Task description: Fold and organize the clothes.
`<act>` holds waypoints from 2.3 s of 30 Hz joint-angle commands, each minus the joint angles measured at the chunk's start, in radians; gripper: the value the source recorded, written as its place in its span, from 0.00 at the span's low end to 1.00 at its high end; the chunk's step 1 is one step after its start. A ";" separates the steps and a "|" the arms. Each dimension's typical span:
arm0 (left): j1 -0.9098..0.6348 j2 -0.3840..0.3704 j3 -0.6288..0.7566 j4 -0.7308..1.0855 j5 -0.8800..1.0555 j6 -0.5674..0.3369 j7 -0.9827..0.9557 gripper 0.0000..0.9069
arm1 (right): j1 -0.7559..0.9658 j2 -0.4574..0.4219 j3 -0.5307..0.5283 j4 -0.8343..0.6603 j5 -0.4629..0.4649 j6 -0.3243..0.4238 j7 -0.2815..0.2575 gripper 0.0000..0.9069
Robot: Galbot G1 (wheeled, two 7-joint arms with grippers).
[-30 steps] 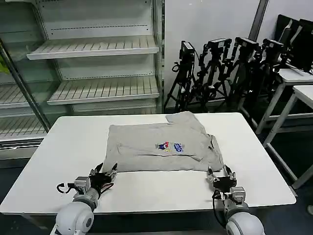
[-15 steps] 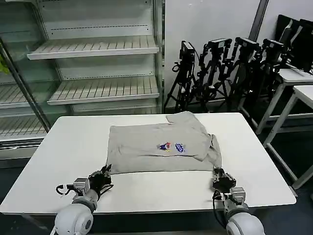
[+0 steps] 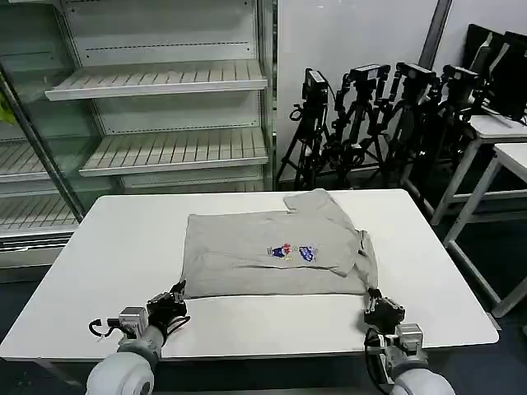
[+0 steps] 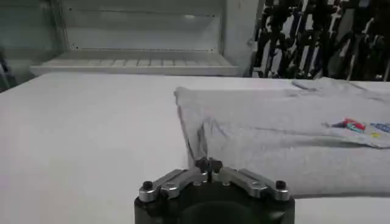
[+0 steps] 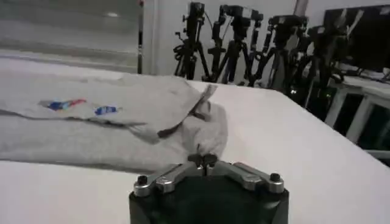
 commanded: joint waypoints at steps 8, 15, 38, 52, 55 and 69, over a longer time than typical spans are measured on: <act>0.366 -0.032 -0.065 -0.341 0.048 0.008 -0.002 0.04 | -0.405 -0.012 0.101 0.312 -0.080 0.030 -0.003 0.00; 0.416 -0.020 -0.069 -0.329 0.111 0.010 0.001 0.43 | -0.427 -0.019 0.097 0.289 -0.107 -0.016 0.005 1.00; 0.200 0.081 -0.193 -0.369 -0.125 0.009 -0.061 1.00 | -0.094 -0.086 0.175 0.299 0.043 -0.053 0.049 1.00; -0.327 0.144 0.110 0.156 -0.135 0.010 -0.072 1.00 | 0.703 -0.067 -0.195 -0.369 0.177 -0.180 0.091 1.00; -0.422 0.138 0.168 0.255 -0.131 0.011 -0.076 1.00 | 0.804 -0.024 -0.254 -0.489 0.159 -0.206 0.081 1.00; -0.603 0.092 0.294 0.545 -0.086 0.008 -0.071 1.00 | 1.110 0.163 -0.345 -0.977 0.088 -0.212 0.049 1.00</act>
